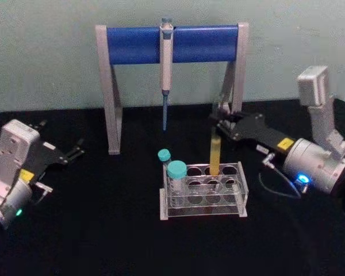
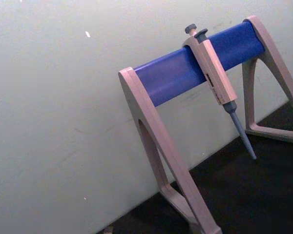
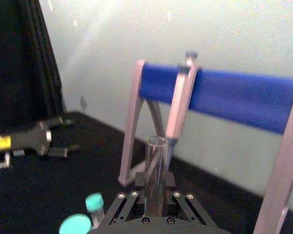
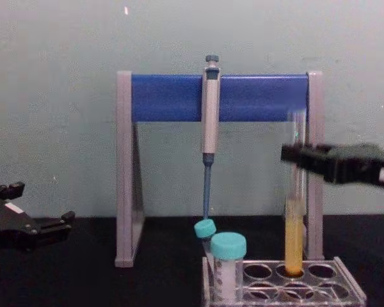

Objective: Pick up the test tube from the test tube rack, shake it, then place it back into the test tube rack.

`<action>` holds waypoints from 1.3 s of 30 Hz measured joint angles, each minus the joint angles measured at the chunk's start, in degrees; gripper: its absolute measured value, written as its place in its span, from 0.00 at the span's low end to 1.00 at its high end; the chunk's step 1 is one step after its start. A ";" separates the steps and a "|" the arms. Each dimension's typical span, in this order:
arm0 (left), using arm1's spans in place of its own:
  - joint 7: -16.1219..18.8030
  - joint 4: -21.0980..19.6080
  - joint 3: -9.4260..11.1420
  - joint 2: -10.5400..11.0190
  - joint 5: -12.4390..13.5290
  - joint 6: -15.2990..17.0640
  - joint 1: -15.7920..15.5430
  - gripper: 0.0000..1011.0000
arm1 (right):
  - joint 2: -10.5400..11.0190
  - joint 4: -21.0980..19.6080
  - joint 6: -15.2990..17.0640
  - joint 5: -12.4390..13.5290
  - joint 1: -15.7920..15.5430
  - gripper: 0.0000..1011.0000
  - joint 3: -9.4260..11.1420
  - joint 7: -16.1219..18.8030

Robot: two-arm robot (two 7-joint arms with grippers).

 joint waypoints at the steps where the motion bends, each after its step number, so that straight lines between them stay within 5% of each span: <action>1: 0.00 0.00 0.00 0.00 0.00 0.00 0.00 0.99 | 0.12 -0.81 -0.69 0.82 -0.34 0.23 0.67 0.06; 9: 0.00 0.00 0.00 0.00 0.00 0.00 0.00 0.99 | -0.15 -3.97 -6.15 3.40 -2.14 0.23 4.08 -0.94; 16: 0.00 0.00 0.00 0.00 0.00 0.00 0.00 0.99 | -1.26 -4.36 -9.64 0.64 -2.49 0.23 5.50 -4.44; 39: 0.00 0.00 0.00 0.00 0.00 0.00 0.00 0.99 | -3.56 -3.62 -10.99 -3.49 -2.59 0.23 6.64 -3.89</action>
